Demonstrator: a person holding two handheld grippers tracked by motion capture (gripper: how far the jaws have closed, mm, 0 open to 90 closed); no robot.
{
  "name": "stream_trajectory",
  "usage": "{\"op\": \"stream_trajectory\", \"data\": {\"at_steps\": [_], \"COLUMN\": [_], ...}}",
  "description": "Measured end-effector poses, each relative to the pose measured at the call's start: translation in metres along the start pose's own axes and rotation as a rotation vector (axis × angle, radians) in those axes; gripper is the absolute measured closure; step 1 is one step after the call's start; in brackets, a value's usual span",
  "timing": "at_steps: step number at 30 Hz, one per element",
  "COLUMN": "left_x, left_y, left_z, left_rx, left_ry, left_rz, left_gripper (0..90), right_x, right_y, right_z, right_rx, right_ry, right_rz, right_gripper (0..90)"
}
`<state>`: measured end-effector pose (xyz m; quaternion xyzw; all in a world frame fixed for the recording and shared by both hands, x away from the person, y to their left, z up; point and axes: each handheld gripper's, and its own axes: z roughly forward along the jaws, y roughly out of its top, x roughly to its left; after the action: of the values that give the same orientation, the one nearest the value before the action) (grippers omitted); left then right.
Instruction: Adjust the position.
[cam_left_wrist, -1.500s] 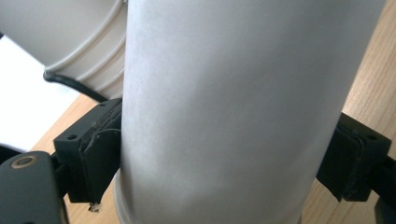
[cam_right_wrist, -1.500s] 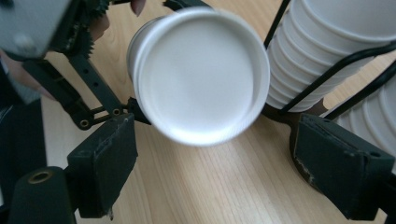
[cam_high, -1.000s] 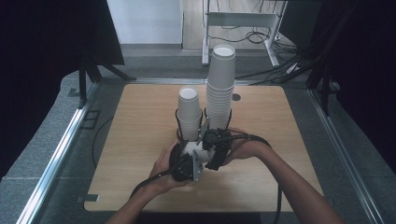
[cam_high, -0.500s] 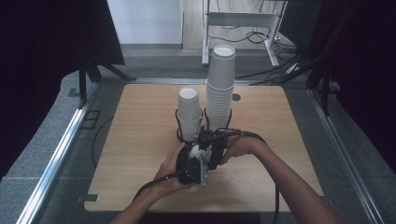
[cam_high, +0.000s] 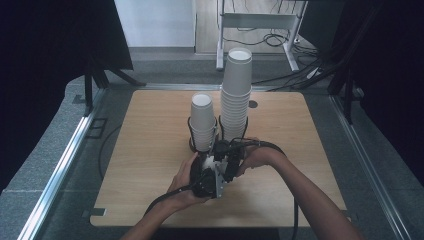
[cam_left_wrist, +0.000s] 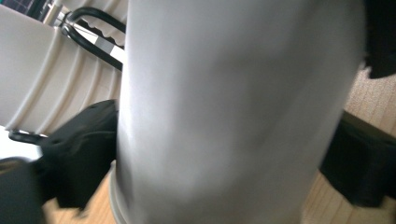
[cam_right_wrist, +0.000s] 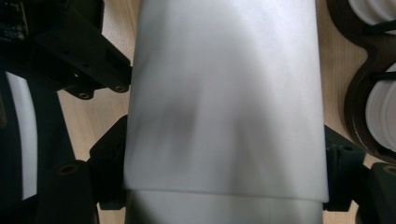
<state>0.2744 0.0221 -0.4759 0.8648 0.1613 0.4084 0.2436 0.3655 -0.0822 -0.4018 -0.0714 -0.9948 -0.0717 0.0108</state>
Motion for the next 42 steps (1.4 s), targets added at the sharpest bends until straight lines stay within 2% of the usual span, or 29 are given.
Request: {"op": "stream_trajectory", "data": {"at_steps": [1,4,6,9,10,11,15,16,19,23,25,27,30,32,33,34,37,38,42], "left_x": [0.001,0.001,0.001,0.004,0.006,0.006,0.010,0.011,0.013,0.016,0.018,0.023,0.032,0.038,0.044,0.044,0.051,0.053,0.055], "left_y": [-0.001,-0.003,-0.004,-0.007,-0.009,-0.009,-0.014,-0.016,-0.019,-0.023,-0.025,-0.027,-0.030,-0.033,-0.034,-0.034,-0.035,-0.035,-0.036], "left_z": [-0.002,-0.004,-0.004,-0.008,-0.011,-0.011,-0.018,-0.021,-0.024,-0.030,-0.034,-0.037,-0.041,-0.043,-0.045,-0.045,-0.049,-0.049,-0.047], "left_rx": [0.004,-0.004,-0.009,-0.014,-0.027,-0.027,-0.049,-0.050,-0.051,-0.061,-0.087,-0.107,-0.136,-0.155,-0.174,-0.174,-0.211,-0.225,-0.218], "left_ry": [-0.013,-0.009,-0.013,-0.020,-0.027,-0.027,-0.014,-0.009,-0.003,-0.016,-0.032,-0.057,-0.092,-0.108,-0.118,-0.118,-0.147,-0.148,-0.152], "left_rz": [-0.012,-0.007,-0.019,-0.038,-0.054,-0.054,-0.096,-0.101,-0.104,-0.131,-0.158,-0.193,-0.271,-0.332,-0.381,-0.381,-0.476,-0.516,-0.546], "left_gripper": [0.0,0.0,0.0,0.0,0.0,0.0,1.1,1.3,1.3,1.5,1.9,2.0,2.6,3.5,3.6,3.9,4.9,5.6,6.0], "right_x": [-0.001,-0.002,-0.004,-0.008,-0.010,-0.010,-0.012,-0.011,-0.011,-0.011,-0.012,-0.012,-0.011,-0.010,-0.009,-0.008,-0.008,-0.007,-0.007], "right_y": [-0.001,-0.004,-0.007,-0.012,-0.016,-0.016,-0.022,-0.025,-0.027,-0.031,-0.033,-0.034,-0.037,-0.040,-0.041,-0.042,-0.044,-0.047,-0.050], "right_z": [0.001,0.001,0.002,0.005,0.004,0.004,0.004,0.003,0.004,0.006,0.007,0.008,0.008,0.008,0.008,0.009,0.011,0.015,0.019], "right_rx": [-0.010,-0.024,-0.040,-0.062,-0.091,-0.091,-0.127,-0.151,-0.173,-0.207,-0.222,-0.241,-0.266,-0.319,-0.328,-0.346,-0.376,-0.408,-0.449], "right_ry": [0.002,-0.007,-0.012,-0.022,-0.017,-0.017,-0.026,-0.030,-0.032,-0.036,-0.011,-0.007,-0.019,-0.022,-0.017,-0.011,-0.010,-0.013,-0.014], "right_rz": [0.002,0.014,0.017,0.036,0.057,0.057,0.080,0.085,0.083,0.102,0.109,0.118,0.129,0.141,0.150,0.155,0.172,0.196,0.216], "right_gripper": [23.5,23.5,23.4,23.4,23.4,23.4,23.4,23.5,23.5,23.5,23.5,23.5,23.5,23.4,23.4,23.4,23.4,23.4,23.4]}}
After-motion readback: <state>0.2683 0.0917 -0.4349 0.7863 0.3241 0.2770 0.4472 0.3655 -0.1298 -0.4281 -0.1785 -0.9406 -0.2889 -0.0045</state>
